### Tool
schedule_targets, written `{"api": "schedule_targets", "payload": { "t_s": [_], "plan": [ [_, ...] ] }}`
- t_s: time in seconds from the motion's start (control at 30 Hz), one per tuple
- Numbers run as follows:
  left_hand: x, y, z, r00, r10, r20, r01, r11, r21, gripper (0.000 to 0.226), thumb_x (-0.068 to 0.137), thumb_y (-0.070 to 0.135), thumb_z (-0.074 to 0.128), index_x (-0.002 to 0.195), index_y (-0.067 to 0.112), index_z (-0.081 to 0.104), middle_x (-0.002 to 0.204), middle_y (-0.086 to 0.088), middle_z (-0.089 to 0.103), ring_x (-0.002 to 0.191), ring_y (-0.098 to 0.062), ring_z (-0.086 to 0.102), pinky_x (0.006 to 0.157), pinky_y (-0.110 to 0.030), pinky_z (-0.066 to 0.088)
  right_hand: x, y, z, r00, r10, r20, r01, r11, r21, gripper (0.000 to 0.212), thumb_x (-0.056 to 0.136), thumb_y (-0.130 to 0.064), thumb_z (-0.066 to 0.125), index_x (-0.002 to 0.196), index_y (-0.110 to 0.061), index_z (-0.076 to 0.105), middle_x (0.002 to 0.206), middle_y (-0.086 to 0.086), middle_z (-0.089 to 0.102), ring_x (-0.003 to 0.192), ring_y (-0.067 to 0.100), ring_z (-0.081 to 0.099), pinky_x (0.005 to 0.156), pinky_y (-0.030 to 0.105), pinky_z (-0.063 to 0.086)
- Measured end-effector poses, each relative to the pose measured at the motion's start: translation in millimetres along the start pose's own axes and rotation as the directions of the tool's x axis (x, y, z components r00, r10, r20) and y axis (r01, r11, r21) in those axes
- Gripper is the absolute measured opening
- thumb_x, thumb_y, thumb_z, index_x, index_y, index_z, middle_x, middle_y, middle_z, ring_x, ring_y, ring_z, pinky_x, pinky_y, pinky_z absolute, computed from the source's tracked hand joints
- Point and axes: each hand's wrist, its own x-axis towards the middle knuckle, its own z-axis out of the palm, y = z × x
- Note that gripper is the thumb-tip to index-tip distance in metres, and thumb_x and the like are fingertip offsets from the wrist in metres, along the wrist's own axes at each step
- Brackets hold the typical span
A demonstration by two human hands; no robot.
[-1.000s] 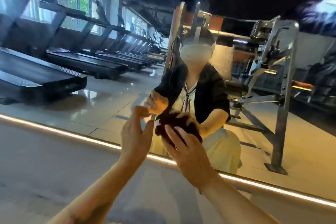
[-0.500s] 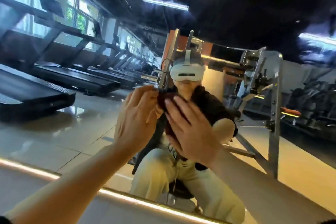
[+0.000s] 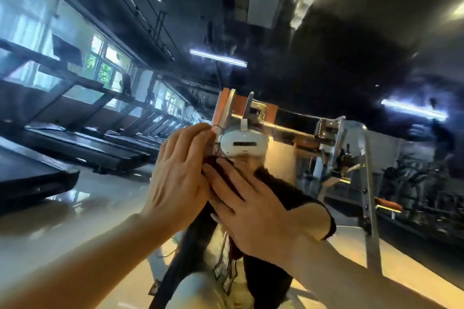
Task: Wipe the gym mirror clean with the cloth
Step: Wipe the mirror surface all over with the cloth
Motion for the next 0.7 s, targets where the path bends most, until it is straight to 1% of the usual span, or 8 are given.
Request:
{"api": "schedule_targets", "payload": {
  "t_s": [0.07,0.13,0.27,0.37,0.43,0.5,0.57,0.7],
  "plan": [
    [9,-11,4,0.996,0.079,-0.031,-0.079,0.997,0.013,0.041,0.090,0.010,0.049,0.131,0.008,0.050,0.133,-0.008,0.050,0.120,-0.025,0.049,0.105,-0.040,0.040,1,40,-5,0.996,-0.087,-0.016,0.086,0.994,-0.063,0.053,0.103,-0.029,0.044,0.153,-0.014,0.034,0.164,0.011,0.016,0.150,0.034,0.021,0.125,0.048,0.016],
    [17,-26,8,0.991,0.122,-0.046,-0.119,0.991,0.063,0.037,0.092,0.011,0.060,0.129,0.010,0.055,0.130,-0.006,0.056,0.117,-0.025,0.056,0.104,-0.043,0.042,7,90,-15,0.981,0.165,-0.102,-0.175,0.980,-0.095,0.048,0.107,-0.029,0.030,0.152,-0.011,0.033,0.162,0.017,0.021,0.148,0.036,0.024,0.121,0.053,0.021],
    [34,-50,-5,0.996,0.066,-0.064,-0.056,0.987,0.150,0.036,0.097,0.021,0.052,0.130,0.007,0.056,0.129,-0.010,0.058,0.118,-0.026,0.053,0.108,-0.036,0.033,45,114,-34,0.684,0.703,-0.196,-0.722,0.690,-0.043,0.061,0.109,-0.044,0.017,0.154,-0.007,0.035,0.162,0.024,0.018,0.148,0.042,0.021,0.118,0.057,0.030],
    [53,-54,-26,0.990,-0.013,-0.141,0.035,0.988,0.148,0.045,0.096,0.026,0.037,0.125,-0.002,0.057,0.123,-0.020,0.060,0.112,-0.030,0.050,0.099,-0.036,0.033,109,62,-19,0.831,0.532,-0.164,-0.545,0.837,-0.051,0.065,0.107,-0.054,0.016,0.156,-0.014,0.031,0.163,0.022,0.018,0.149,0.044,0.016,0.122,0.056,0.020],
    [66,-56,-36,0.978,-0.079,-0.192,0.101,0.989,0.108,0.049,0.096,0.029,0.033,0.124,-0.003,0.058,0.121,-0.021,0.061,0.109,-0.033,0.052,0.096,-0.036,0.034,141,38,-10,0.969,0.226,-0.104,-0.232,0.971,-0.055,0.059,0.106,-0.049,0.035,0.156,-0.018,0.033,0.165,0.016,0.020,0.151,0.040,0.016,0.123,0.053,0.018],
    [73,-63,-42,0.975,-0.095,-0.202,0.120,0.986,0.115,0.051,0.096,0.030,0.032,0.126,-0.003,0.057,0.121,-0.021,0.062,0.110,-0.035,0.054,0.098,-0.040,0.037,152,52,-8,0.992,0.074,-0.103,-0.082,0.994,-0.073,0.056,0.101,-0.035,0.053,0.153,-0.018,0.040,0.164,0.011,0.026,0.150,0.035,0.022,0.124,0.049,0.019],
    [78,-76,-49,0.980,-0.072,-0.186,0.104,0.979,0.172,0.050,0.093,0.028,0.034,0.123,-0.003,0.060,0.118,-0.022,0.065,0.108,-0.033,0.054,0.096,-0.040,0.036,145,86,-11,0.966,0.208,-0.154,-0.223,0.971,-0.085,0.055,0.098,-0.025,0.059,0.149,-0.014,0.045,0.162,0.012,0.030,0.148,0.035,0.027,0.122,0.050,0.023],
    [85,-102,-60,0.995,-0.055,-0.080,0.075,0.957,0.281,0.054,0.086,0.029,0.038,0.121,-0.003,0.064,0.118,-0.020,0.067,0.105,-0.039,0.063,0.097,-0.051,0.045,148,111,-23,0.721,0.652,-0.235,-0.673,0.740,-0.014,0.048,0.106,-0.030,0.040,0.149,-0.010,0.043,0.162,0.018,0.026,0.149,0.041,0.022,0.120,0.056,0.027]
  ]
}}
